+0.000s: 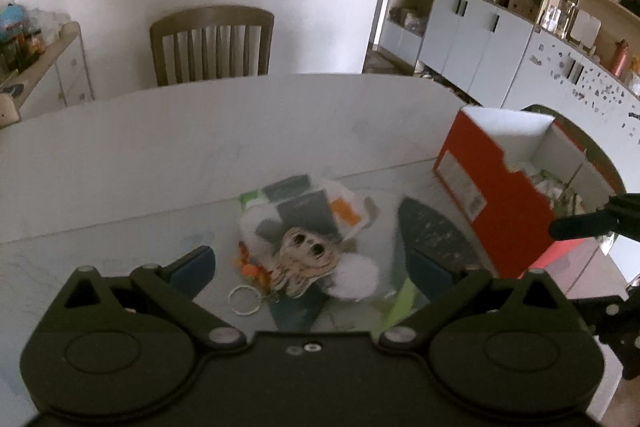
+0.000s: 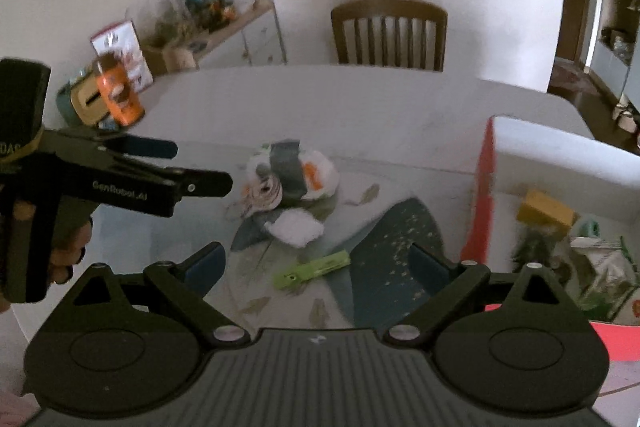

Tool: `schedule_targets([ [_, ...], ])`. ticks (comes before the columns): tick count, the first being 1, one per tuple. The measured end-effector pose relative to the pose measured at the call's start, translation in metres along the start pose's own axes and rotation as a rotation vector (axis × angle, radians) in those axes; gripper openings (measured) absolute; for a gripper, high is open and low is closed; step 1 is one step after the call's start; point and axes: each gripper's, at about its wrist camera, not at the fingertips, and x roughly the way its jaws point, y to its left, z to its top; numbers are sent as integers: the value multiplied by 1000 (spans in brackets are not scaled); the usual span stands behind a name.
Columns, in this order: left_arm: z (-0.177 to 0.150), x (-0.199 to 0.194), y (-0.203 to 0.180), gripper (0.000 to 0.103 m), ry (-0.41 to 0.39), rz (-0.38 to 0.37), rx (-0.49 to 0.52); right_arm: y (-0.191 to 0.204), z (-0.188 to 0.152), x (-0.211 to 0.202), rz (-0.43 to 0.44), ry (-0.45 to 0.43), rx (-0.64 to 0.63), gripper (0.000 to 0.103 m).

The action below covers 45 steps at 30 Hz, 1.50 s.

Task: Organize objects
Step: 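Withdraw both tools from the shoebox back to the table items, then grasp the plush keychain face with the left tool while the right tool grasps the lime marker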

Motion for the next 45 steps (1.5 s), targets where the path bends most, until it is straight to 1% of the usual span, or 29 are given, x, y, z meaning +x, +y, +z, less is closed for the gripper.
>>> schedule_targets([
  [3, -3, 9, 7, 102, 8, -11, -5, 8, 1, 18, -1, 40, -11, 98],
  [6, -4, 19, 11, 100, 20, -49, -2, 13, 0, 35, 19, 69, -23, 98],
  [9, -6, 29, 11, 96, 30, -70, 17, 17, -3, 57, 11, 100, -69, 98],
  [10, -6, 32, 11, 92, 33, -70, 20, 17, -4, 64, 12, 111, -77, 98],
  [13, -6, 42, 11, 87, 47, -92, 23, 14, -5, 84, 7, 143, -81, 98],
  [14, -5, 45, 12, 85, 52, -99, 22, 13, -5, 88, 8, 149, -83, 98],
  [16, -4, 52, 11, 82, 64, -106, 21, 12, -4, 97, 11, 158, -99, 98],
  [19, -2, 60, 12, 81, 77, -108, 21, 12, -5, 109, 23, 181, -120, 98],
  [25, 2, 73, 18, 78, 104, -121, 5, 8, -6, 128, 53, 210, -148, 98],
  [33, 1, 78, 19, 68, 115, -141, -16, 10, -11, 145, 81, 241, -186, 98],
  [35, 1, 80, 21, 57, 118, -146, -26, 13, -13, 147, 80, 244, -206, 98],
  [39, 1, 82, 22, 49, 123, -141, -35, 14, -16, 153, 73, 252, -219, 98],
  [45, 1, 81, 19, 47, 124, -138, -21, 13, -19, 155, 63, 250, -233, 97],
])
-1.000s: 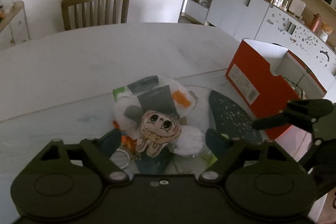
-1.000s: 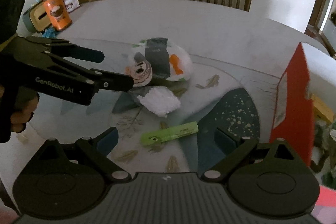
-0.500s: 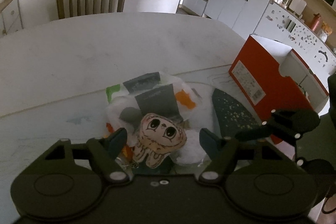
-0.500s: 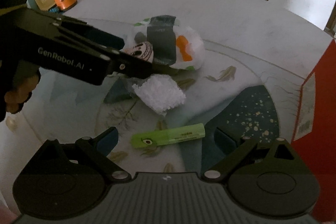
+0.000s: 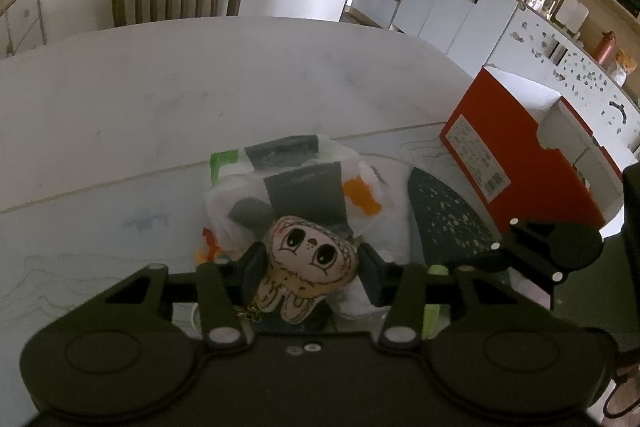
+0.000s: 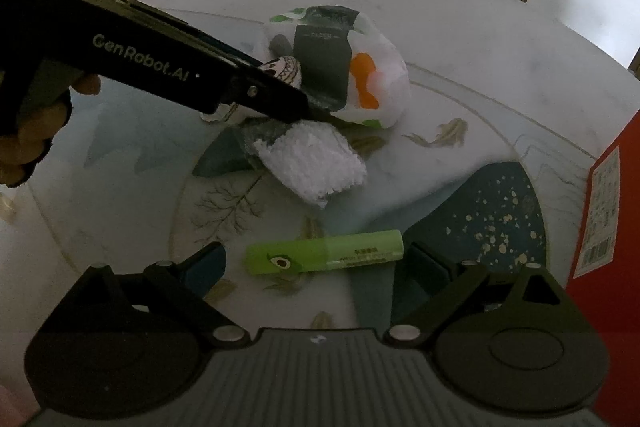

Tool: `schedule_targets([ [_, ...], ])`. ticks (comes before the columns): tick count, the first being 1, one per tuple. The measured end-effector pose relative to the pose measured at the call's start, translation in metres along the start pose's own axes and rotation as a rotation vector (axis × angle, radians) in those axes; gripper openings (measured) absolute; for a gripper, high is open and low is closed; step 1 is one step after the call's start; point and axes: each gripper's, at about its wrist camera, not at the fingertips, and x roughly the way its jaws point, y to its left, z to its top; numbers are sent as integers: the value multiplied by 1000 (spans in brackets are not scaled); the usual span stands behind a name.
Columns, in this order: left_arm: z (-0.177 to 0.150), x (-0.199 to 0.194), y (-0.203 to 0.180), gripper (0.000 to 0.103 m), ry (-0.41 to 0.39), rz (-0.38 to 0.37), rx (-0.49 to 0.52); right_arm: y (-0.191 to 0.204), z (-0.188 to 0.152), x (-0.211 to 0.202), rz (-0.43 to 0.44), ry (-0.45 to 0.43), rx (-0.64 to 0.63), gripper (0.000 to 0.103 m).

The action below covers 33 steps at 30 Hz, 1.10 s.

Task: Organize objects
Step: 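Grasp the plush keychain face with the left tool while the right tool grasps the lime marker, then carry the plush keychain with the left tool while the right tool carries the marker to the shoebox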

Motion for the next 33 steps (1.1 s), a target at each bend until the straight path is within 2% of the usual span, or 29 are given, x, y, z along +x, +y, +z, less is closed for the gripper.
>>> schedule_targets([
  [6, 0, -2, -3, 47, -3, -4, -1, 2, -1, 1, -7, 2, -28, 90],
  [9, -1, -6, -4, 46, -9, -2, -4, 2, -1, 1, -21, -3, -42, 82],
  [16, -3, -21, -11, 46, -17, 12, -23, -2, -2, -5, -23, -16, -5, 82],
  [23, -2, -41, -26, 46, -30, 17, -55, -4, -2, -41, -15, -60, 38, 82],
  [33, 0, -72, -80, 46, -62, -2, -33, -15, -14, -108, -23, -129, 85, 82],
])
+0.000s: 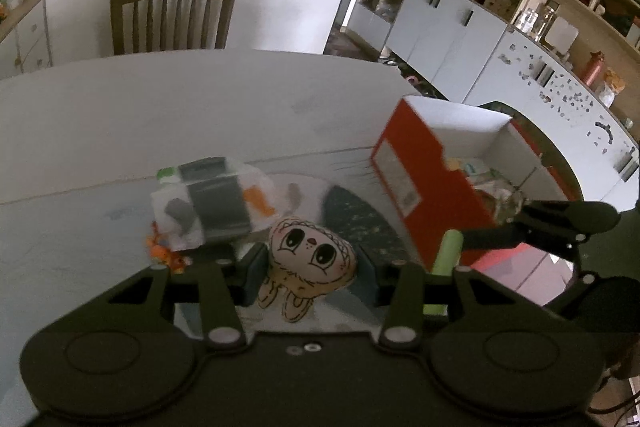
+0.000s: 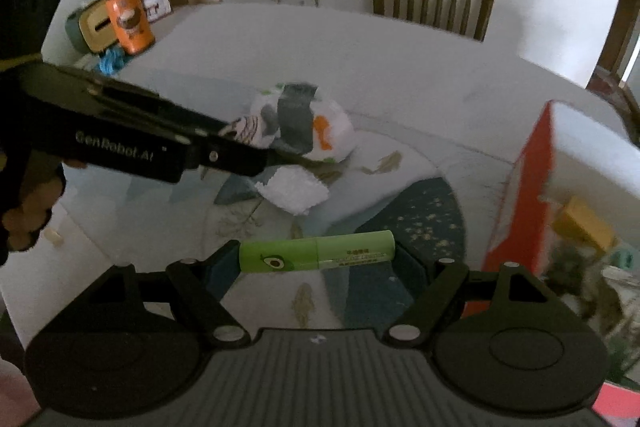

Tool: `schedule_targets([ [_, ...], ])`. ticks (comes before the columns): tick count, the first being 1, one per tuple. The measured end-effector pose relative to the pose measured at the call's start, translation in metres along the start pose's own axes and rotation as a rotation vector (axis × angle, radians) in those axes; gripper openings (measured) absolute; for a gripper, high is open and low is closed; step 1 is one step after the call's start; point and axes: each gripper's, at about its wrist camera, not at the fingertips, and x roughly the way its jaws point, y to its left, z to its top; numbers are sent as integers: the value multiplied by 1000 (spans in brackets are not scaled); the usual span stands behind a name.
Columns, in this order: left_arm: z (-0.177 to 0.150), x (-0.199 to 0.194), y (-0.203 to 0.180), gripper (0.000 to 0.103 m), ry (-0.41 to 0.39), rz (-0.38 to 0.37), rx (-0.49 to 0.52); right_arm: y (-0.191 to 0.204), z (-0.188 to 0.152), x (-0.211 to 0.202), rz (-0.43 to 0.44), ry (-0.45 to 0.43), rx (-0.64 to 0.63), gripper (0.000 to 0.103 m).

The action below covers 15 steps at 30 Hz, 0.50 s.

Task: Organize objects
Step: 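Carry the plush keychain with the left tool while the right tool carries the marker to the shoebox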

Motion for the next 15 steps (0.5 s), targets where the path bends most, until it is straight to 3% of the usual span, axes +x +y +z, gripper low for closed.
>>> schedule_targets([
  [15, 10, 3, -95, 46, -10, 19, 90, -51, -19, -83, -15, -73, 44, 82],
])
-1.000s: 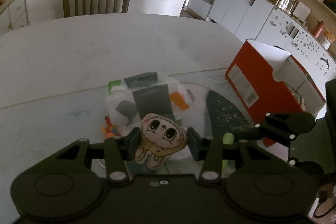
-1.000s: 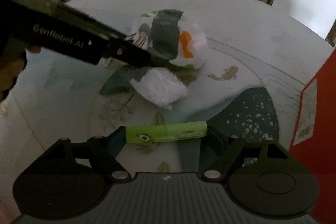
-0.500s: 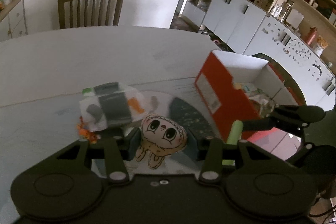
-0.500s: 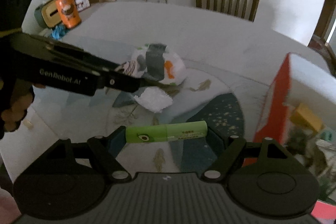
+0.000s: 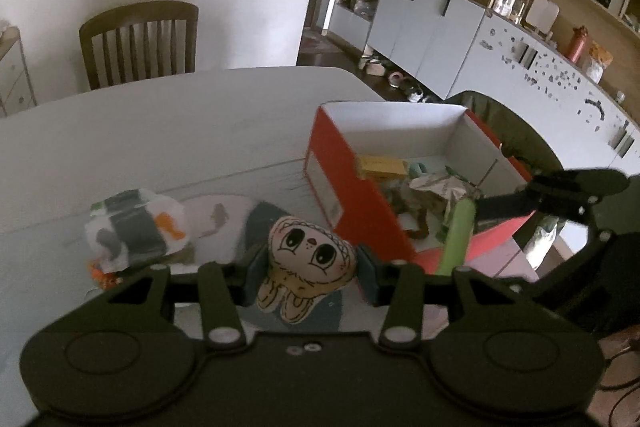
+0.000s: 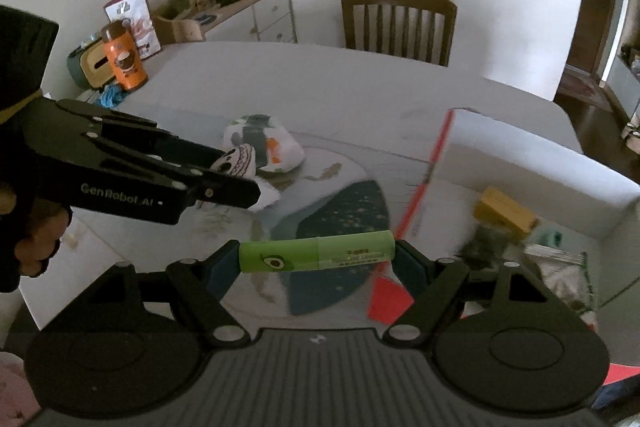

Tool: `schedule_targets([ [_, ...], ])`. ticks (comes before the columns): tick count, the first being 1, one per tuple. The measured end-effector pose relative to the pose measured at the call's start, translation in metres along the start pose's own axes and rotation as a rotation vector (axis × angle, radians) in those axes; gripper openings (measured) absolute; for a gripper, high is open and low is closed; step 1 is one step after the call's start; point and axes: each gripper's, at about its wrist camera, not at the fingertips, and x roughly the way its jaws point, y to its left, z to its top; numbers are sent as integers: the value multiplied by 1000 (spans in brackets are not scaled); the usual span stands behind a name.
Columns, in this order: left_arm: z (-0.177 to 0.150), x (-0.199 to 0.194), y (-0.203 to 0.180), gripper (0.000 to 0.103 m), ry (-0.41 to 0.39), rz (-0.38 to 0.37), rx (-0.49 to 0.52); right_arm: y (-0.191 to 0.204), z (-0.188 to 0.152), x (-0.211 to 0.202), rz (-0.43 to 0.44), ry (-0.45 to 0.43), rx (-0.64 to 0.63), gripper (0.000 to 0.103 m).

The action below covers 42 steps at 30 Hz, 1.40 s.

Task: Organize objects
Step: 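Carry the plush keychain with the left tool while the right tool carries the marker to the shoebox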

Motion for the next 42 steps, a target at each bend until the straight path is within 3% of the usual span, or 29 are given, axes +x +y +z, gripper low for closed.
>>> schedule_targets([
  [11, 19, 30, -56, 46, 18, -10, 49, -73, -15, -33, -55, -29, 43, 82],
  [24, 43, 81, -104, 46, 85, -31, 74, -165, -23, -43, -134, -39, 82, 82],
  [30, 52, 106, -120, 46, 146, -28, 81, -199, -18, -30, -152, -17, 115, 82],
  [42, 49, 165, -130, 46, 294, 31, 102, -217, -6, 31, -188, 74, 127, 82],
])
